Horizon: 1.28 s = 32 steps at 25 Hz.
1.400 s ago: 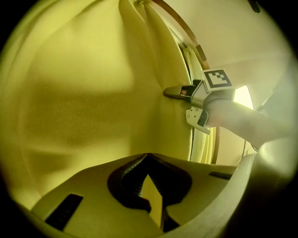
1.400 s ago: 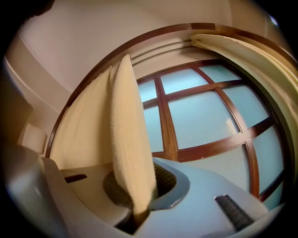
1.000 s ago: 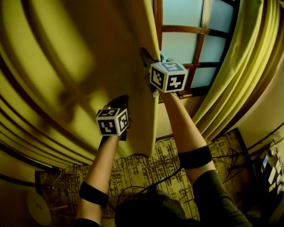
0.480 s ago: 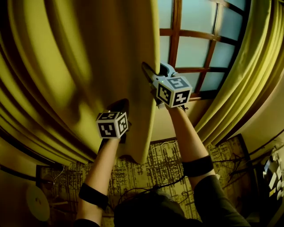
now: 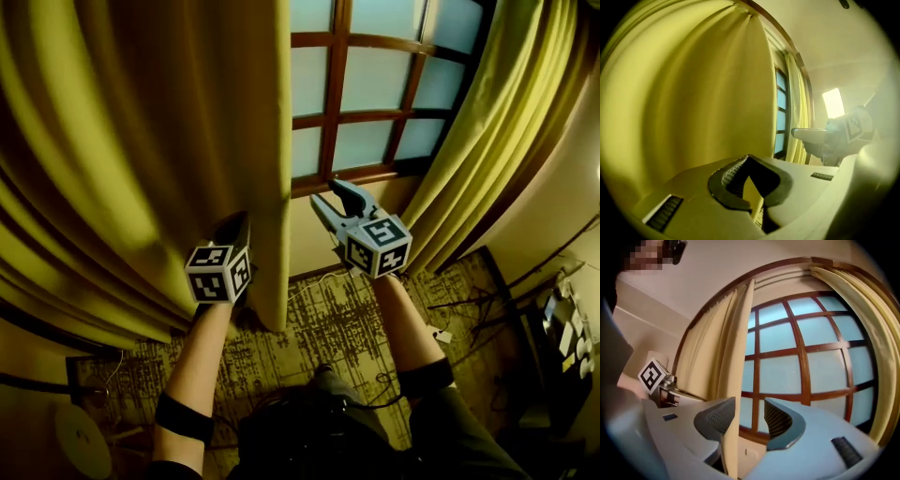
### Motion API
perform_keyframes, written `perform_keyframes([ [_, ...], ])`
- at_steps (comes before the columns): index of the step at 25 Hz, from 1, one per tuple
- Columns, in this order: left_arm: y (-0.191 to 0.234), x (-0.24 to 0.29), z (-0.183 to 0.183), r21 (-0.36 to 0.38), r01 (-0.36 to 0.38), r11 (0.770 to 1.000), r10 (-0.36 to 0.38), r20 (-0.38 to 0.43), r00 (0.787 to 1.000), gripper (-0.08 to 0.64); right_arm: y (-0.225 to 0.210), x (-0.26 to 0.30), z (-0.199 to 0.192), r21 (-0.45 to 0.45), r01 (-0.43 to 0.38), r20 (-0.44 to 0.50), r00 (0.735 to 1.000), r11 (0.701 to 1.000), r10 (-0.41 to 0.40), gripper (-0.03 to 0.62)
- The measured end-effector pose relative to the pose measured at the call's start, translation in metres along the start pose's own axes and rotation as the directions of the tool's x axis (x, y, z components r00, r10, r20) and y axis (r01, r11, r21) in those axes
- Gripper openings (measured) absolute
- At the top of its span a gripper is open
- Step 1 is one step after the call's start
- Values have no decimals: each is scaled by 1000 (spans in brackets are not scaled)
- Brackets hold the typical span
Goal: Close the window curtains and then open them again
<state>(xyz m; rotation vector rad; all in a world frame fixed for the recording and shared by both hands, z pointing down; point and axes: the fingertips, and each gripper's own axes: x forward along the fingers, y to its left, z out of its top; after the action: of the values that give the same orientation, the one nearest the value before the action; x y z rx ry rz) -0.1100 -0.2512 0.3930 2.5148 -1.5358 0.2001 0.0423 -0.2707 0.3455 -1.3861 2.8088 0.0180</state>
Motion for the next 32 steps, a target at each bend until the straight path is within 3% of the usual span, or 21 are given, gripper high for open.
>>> perform_keyframes([
  [5, -16, -12, -53, 9, -20, 1000, 20, -54, 998, 0, -26, -45, -81, 46, 113, -169, 980, 993, -103, 174],
  [14, -48, -40, -123, 2, -134, 991, 134, -110, 985, 0, -43, -120, -164, 61, 125, -285, 953, 990, -103, 14],
  [21, -72, -68, -159, -17, -246, 969, 241, -137, 961, 0, -46, -154, -199, 119, 71, -321, 947, 990, -29, 0],
  [32, -88, -99, -207, -85, -305, 948, 282, -210, 936, 0, -33, -195, -222, 159, 37, -345, 938, 987, 20, 0],
])
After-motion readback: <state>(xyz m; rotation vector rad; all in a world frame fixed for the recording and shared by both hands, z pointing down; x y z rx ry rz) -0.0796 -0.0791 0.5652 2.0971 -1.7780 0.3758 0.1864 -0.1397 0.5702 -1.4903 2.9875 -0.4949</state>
